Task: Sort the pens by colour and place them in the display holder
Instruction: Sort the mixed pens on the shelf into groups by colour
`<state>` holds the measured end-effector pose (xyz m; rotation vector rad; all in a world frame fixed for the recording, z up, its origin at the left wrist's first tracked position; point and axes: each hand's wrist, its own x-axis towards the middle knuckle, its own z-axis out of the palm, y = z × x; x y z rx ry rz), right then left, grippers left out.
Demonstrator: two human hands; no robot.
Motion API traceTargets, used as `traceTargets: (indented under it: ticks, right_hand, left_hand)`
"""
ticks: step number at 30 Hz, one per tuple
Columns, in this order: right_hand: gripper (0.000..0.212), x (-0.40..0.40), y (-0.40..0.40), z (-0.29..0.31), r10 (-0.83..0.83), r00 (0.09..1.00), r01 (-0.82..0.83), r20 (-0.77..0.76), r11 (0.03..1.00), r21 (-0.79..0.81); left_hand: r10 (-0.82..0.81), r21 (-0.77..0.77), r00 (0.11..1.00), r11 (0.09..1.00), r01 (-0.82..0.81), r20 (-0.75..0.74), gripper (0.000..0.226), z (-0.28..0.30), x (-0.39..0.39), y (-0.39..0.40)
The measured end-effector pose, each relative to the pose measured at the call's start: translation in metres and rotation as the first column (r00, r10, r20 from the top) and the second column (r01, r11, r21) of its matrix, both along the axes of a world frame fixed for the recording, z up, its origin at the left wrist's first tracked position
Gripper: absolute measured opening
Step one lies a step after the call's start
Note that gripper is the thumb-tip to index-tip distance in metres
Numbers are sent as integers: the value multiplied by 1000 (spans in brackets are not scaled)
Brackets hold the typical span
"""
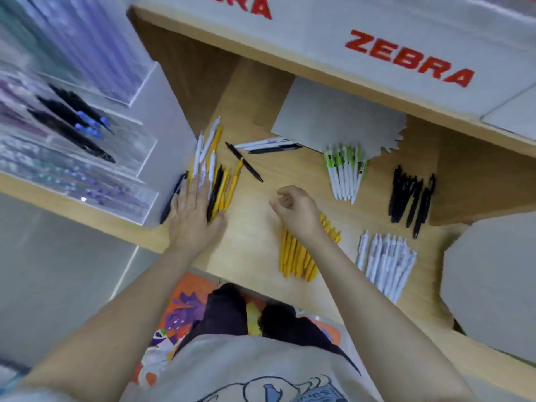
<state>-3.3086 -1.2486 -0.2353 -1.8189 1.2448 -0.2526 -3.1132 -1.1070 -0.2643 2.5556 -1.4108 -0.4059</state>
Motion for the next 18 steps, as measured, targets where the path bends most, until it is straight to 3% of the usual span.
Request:
traceTargets:
  ticks: [5,8,11,18]
  right_hand:
    - [45,76,-26,-21,46,989,-61,-142,993,-102]
    - [76,100,-44,-27,-8,971,-42,-237,978,-204]
    - [92,109,-64,-37,-8,939,-70,-344,974,-214]
    - [90,113,-70,-38,72,844,-199,-532,962,-185]
  left_hand:
    - [-87,59,996,994,87,-3,86,-26,37,1]
    - [-105,35,994,994,105,-20,88,-38,43,-4]
    - [-73,7,997,997,73,-18,88,-47,40,-9]
    - [-49,27,999,998,48,19,87,-52,40,-11]
